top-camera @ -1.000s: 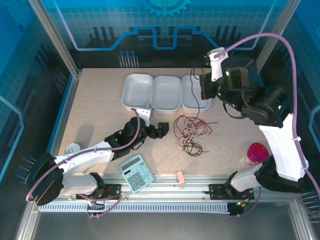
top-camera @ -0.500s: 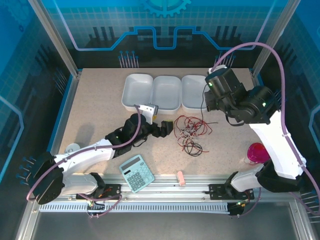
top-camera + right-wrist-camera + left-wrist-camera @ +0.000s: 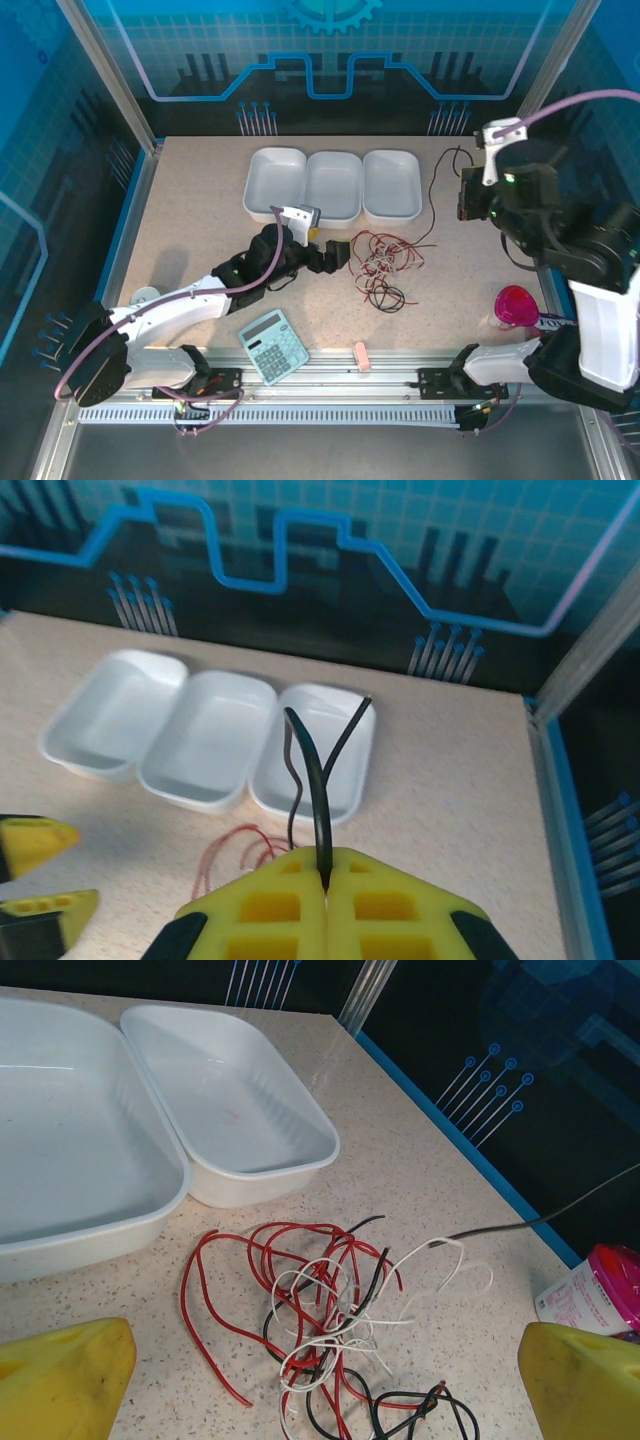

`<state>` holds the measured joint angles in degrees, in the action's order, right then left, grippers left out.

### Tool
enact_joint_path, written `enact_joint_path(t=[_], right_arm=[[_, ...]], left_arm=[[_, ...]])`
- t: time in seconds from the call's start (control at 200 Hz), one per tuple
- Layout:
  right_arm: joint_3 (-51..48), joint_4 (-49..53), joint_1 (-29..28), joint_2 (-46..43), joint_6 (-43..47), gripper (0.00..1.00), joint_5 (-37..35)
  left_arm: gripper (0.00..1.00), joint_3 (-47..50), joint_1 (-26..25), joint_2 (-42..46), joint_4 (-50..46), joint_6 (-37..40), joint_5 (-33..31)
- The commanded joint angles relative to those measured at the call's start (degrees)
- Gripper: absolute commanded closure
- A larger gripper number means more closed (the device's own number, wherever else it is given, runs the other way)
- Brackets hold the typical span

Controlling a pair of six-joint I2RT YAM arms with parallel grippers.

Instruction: Untangle the cables

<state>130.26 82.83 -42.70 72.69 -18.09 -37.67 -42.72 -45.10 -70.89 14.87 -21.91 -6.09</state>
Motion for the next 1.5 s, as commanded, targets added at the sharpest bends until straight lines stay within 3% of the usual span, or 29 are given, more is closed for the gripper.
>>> enact_joint_path(t=[0.0, 0.21, 0.53, 0.66, 0.961, 1.176, 1.491], right_arm=[[1.0, -8.3, 0.4, -2.9, 4.1, 1.00, 6.2], [0.1, -11.0, 0.4, -0.7, 5.2, 1.00, 12.5], [-4.2, -11.6, 0.4, 4.5, 3.6, 1.00, 17.7], [-6.2, -13.0, 0.4, 4.3, 3.2, 1.00, 17.7], [-6.5, -12.6, 2.4, 5.9, 3.7, 1.00, 12.8], [-4.6, -13.6, 7.9, 9.1, 5.2, 1.00, 12.8], [-0.5, -18.9, 15.9, 15.3, 9.4, 1.00, 7.9]], left_arm=[[0.01, -1.7, 0.5, -0.6, 0.9, 1.1, 1.5], [0.01, -2.6, 0.4, -0.7, 2.3, 2.4, 3.7], [0.02, -4.5, 0.4, -1.7, 9.9, 6.0, 14.7], [0.02, -6.2, 0.4, -3.8, 9.3, 4.5, 16.2], [0.01, -2.3, 0.4, -1.0, 9.2, 2.1, 7.3], [0.01, 0.6, 0.5, 4.2, 5.5, 2.9, -0.9], [0.01, 3.8, 1.0, 9.1, 0.7, 3.2, -7.7]])
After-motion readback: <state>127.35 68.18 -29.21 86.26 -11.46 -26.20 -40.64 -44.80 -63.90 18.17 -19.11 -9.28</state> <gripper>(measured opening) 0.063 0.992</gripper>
